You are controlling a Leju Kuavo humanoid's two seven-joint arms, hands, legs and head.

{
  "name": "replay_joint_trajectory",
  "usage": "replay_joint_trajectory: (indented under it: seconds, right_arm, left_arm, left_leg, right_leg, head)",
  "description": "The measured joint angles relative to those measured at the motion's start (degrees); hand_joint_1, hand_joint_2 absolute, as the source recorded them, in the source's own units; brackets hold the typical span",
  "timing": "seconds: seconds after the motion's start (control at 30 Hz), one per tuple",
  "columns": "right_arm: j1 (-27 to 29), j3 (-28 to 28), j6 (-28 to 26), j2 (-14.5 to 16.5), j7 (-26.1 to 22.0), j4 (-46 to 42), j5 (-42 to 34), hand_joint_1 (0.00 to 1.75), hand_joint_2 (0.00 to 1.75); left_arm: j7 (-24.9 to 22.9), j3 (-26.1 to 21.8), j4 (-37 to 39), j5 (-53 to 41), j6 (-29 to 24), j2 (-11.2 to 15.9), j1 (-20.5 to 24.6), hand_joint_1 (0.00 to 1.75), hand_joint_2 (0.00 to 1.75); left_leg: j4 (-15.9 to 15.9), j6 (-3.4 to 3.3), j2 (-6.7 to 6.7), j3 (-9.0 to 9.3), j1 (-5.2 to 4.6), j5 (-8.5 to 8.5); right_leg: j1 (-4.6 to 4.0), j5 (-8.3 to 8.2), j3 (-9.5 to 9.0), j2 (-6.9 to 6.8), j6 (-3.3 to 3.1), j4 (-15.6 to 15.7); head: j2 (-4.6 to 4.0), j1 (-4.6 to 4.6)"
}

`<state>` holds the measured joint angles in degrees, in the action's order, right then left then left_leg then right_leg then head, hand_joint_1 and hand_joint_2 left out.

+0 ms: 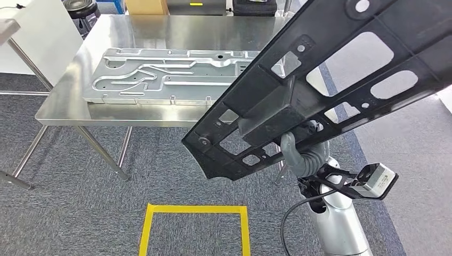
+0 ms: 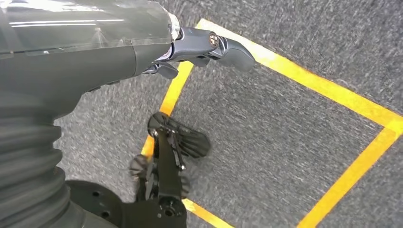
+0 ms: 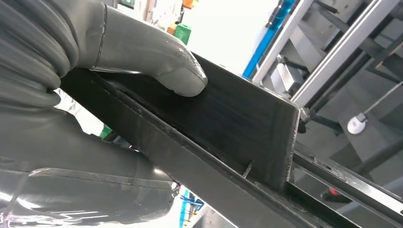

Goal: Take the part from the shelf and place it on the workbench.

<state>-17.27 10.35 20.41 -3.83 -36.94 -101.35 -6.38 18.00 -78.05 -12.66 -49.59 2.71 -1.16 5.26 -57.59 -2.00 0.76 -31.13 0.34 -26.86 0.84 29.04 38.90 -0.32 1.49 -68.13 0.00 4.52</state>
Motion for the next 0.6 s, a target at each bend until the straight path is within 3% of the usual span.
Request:
replay_joint_trajectory:
  seconds: [0.03,0.1,0.23,0.3,0.4,0.43,0.47,0.53,0.6]
  right_arm:
    - [-0.3,0.0,0.0,0.0,0.1,0.0,0.0,1.75,1.75]
    - [-0.8,0.2,0.0,0.0,0.2,0.0,-0.2,1.75,1.75]
    - [-1.4,0.3,0.1,-0.1,0.3,0.1,-0.3,1.75,1.75]
    - [-1.7,0.4,0.2,-0.2,0.3,0.1,-0.4,1.75,1.75]
    - [-1.9,0.5,0.2,-0.2,0.4,0.4,-0.5,1.75,1.75]
    - [-1.9,0.5,0.2,-0.2,0.5,0.5,-0.6,1.75,1.75]
    - [-1.9,0.5,0.2,-0.2,0.6,0.6,-0.6,1.75,1.75]
    - [-2.0,0.6,0.1,-0.2,0.8,0.7,-0.6,1.75,1.75]
    - [-2.3,0.7,0.0,-0.2,1.0,0.8,-0.5,1.75,1.75]
  left_arm:
    - [0.0,-0.1,0.0,0.1,0.1,-0.1,0.0,0.0,1.75]
    - [0.1,-0.2,0.0,0.2,0.2,-0.1,0.2,0.0,1.75]
    - [0.2,-0.2,0.0,0.4,0.3,-0.3,0.2,0.0,1.75]
    - [0.3,-0.2,0.0,0.4,0.4,-0.4,0.3,0.0,1.75]
    - [0.3,-0.3,0.0,0.4,0.4,-0.5,0.2,0.0,1.75]
    - [0.3,-0.3,0.0,0.4,0.4,-0.5,0.1,0.0,1.75]
    - [0.2,-0.3,0.0,0.5,0.4,-0.5,0.0,0.0,1.75]
    - [0.2,-0.4,0.0,0.5,0.3,-0.5,0.0,0.0,1.75]
    - [0.2,-0.5,0.0,0.5,0.3,-0.5,0.1,0.0,1.75]
  left_leg:
    - [0.0,0.23,0.07,0.66,-0.01,-0.48]
    - [0.0,0.89,0.14,1.28,-0.05,-1.28]
    - [-1.3,2.31,0.0,1.58,0.03,-1.96]
    - [-6.2,2.65,-0.2,-0.8,0.24,-3.66]
    - [-16.4,3.17,-0.31,-7.56,0.35,-7.16]
    - [-17.1,3.21,-0.32,-8.73,0.35,-6.86]
    - [-15.7,3.11,-0.32,-8.89,0.35,-5.32]
    - [-8.3,2.64,-0.4,-7.02,0.3,0.2]
    - [-2.4,2.08,-0.56,-5.21,-0.05,2.62]
  right_leg:
    - [-0.04,-2.35,-1.22,0.02,-0.09,3.9]
    - [-0.33,-4.37,-2.79,0.03,-0.61,8.8]
    - [-0.44,-4.02,-4.17,0.16,-2.31,10.1]
    - [-0.33,-3.54,-5.21,0.09,-2.89,10.4]
    - [-0.48,-2.48,-6.33,0.07,-3.21,10.4]
    - [-0.51,-2.09,-6.8,0.11,-3.2,10.4]
    - [-0.53,-1.68,-7.35,0.14,-3.15,10.4]
    - [-0.54,-0.72,-8.6,0.14,-2.91,10.4]
    - [-0.63,0.08,-9.34,0.12,-2.38,10.5]
  head:
    - [0.0,0.0]
    - [0.0,-0.01]
    - [0.0,0.02]
    - [0.0,0.02]
    - [0.0,0.02]
    - [0.0,0.02]
    - [0.0,0.02]
    - [0.0,0.02]
    - [0.0,0.01]
